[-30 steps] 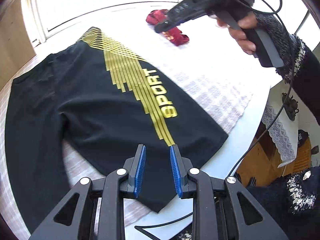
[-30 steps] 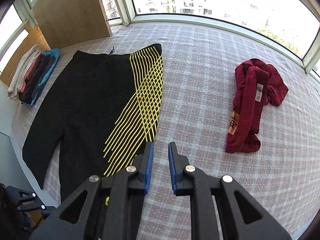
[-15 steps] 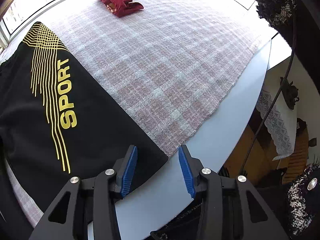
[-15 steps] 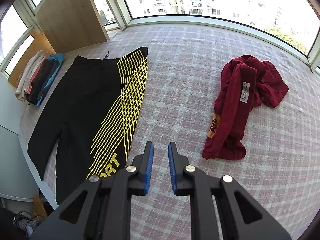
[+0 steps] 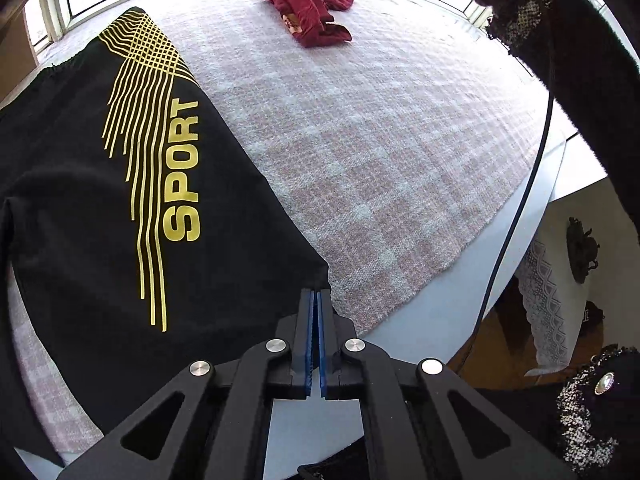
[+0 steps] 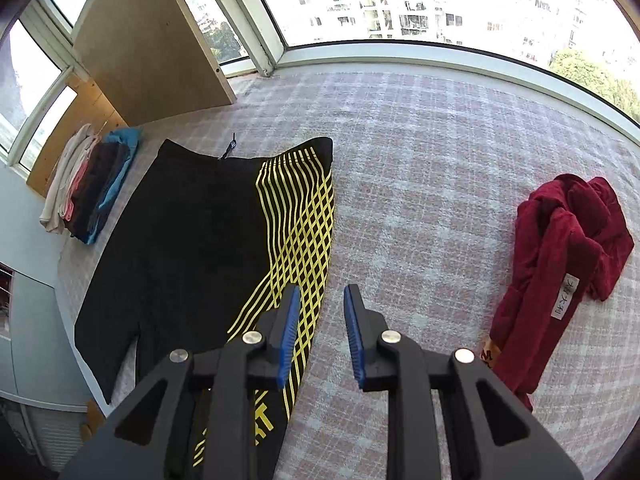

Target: Fold clothes

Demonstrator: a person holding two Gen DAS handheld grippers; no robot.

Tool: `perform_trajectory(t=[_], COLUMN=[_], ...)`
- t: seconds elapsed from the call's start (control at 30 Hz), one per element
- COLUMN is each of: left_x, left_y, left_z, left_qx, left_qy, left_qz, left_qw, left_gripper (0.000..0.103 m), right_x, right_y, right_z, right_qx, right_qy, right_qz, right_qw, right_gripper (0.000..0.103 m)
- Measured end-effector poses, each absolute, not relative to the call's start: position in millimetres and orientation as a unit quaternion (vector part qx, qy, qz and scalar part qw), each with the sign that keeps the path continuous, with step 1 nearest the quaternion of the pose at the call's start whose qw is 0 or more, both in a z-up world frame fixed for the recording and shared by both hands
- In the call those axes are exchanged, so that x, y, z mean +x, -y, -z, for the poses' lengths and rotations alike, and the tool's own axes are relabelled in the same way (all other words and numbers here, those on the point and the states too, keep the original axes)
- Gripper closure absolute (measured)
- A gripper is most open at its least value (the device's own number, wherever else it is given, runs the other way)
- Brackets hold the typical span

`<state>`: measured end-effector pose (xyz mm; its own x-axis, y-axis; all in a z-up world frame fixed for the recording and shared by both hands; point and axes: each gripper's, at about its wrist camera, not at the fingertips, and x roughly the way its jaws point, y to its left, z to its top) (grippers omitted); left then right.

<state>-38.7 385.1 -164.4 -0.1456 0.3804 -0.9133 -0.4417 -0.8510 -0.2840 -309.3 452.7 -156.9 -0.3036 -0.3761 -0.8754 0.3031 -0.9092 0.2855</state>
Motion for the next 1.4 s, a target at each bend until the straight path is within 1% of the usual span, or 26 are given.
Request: perform_trajectory(t=[0.2, 0.3, 0.47, 0.5, 0.53, 0.57, 0.73, 0.8, 1.03, 1.2, 1.3, 1.4], left_x=[-53, -53, -57, -57, -57, -57, -55, -50, -30, -12, -5, -2], left_y=[-349, -339, -320, -316, -314, -310, -286, -266, -155, -67, -16, 24], left_z=[137, 130, 131, 131, 133, 132, 124, 115, 90, 91, 104, 129], left_qx=[-0.568, -0.561, -0.557, -0.556, -0.555, -0.553, -0.540, -0.528, -0.483, -0.458, -0.456, -0.467], left_qy=[0.056, 0.072, 0.094, 0.098, 0.103, 0.108, 0.135, 0.150, 0.203, 0.223, 0.244, 0.259], left_qz=[-0.778, -0.785, -0.787, -0.787, -0.787, -0.786, -0.788, -0.792, -0.820, -0.836, -0.836, -0.830], left_qw=[0.262, 0.253, 0.248, 0.248, 0.250, 0.252, 0.265, 0.266, 0.232, 0.206, 0.184, 0.160], left_gripper=[0.102, 0.102, 0.102, 0.102, 0.102, 0.102, 0.102, 0.102, 0.102, 0.102, 0.102, 0.102], right_x=[-391, -418, -431, -432, -432, -432, -420, -414, -398, -409, -415, -422], right_y=[-414, -407, -410, -414, -417, -420, -421, -420, -356, -275, -225, -175], right_z=[195, 213, 229, 229, 229, 228, 199, 184, 108, 126, 139, 153], right_qx=[0.568, 0.586, 0.605, 0.604, 0.603, 0.603, 0.587, 0.579, 0.543, 0.558, 0.568, 0.578], right_qy=[0.043, 0.058, 0.088, 0.105, 0.121, 0.136, 0.169, 0.179, 0.154, 0.117, 0.094, 0.071], right_qz=[0.796, 0.783, 0.765, 0.762, 0.759, 0.755, 0.759, 0.762, 0.793, 0.794, 0.793, 0.791], right_qw=[0.203, 0.200, 0.202, 0.209, 0.214, 0.219, 0.226, 0.228, 0.230, 0.212, 0.200, 0.188], right_gripper=[0.080, 0.080, 0.080, 0.082, 0.091, 0.096, 0.098, 0.099, 0.099, 0.099, 0.099, 0.099])
